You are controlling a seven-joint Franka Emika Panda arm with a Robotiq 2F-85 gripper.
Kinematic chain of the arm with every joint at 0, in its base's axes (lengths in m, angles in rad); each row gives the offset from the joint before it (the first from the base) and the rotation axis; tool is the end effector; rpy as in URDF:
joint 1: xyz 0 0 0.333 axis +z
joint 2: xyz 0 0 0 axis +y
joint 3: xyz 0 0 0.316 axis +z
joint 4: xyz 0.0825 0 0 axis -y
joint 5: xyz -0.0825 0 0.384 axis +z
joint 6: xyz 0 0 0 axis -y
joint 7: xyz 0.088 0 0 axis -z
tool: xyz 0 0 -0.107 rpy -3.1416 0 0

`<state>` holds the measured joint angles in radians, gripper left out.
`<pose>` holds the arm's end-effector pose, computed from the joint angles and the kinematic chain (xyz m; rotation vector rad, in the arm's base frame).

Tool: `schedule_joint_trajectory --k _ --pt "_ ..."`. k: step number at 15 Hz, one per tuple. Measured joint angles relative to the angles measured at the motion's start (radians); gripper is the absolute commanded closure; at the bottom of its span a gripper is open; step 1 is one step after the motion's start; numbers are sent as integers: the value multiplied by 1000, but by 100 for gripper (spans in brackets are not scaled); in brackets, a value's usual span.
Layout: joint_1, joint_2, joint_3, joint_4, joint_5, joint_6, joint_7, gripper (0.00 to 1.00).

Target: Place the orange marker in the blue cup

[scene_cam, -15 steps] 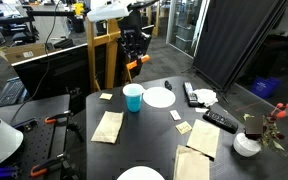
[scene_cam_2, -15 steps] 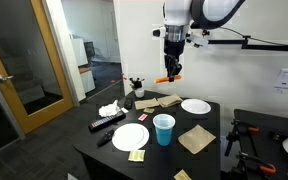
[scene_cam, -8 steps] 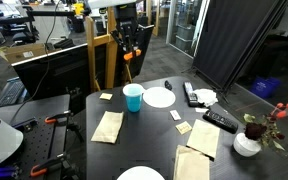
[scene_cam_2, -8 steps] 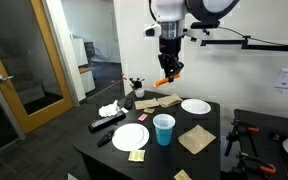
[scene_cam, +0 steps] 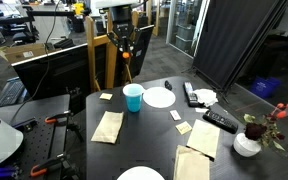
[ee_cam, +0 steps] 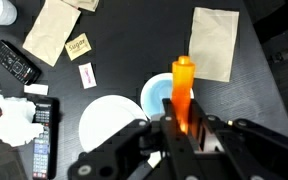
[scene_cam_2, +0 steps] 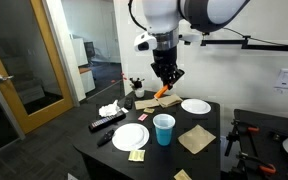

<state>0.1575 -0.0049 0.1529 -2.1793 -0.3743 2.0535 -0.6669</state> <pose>0.5016 0.1402 0.3856 2.3626 1.5695 -0.2498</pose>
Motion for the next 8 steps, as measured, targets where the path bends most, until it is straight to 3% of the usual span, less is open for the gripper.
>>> schedule_joint_trajectory --k 1,7,8 --pt "7 11 8 5 -18 -7 -4 81" --pt "22 43 22 19 -50 -15 -12 81" --pt "22 43 22 20 -50 -16 -12 95"
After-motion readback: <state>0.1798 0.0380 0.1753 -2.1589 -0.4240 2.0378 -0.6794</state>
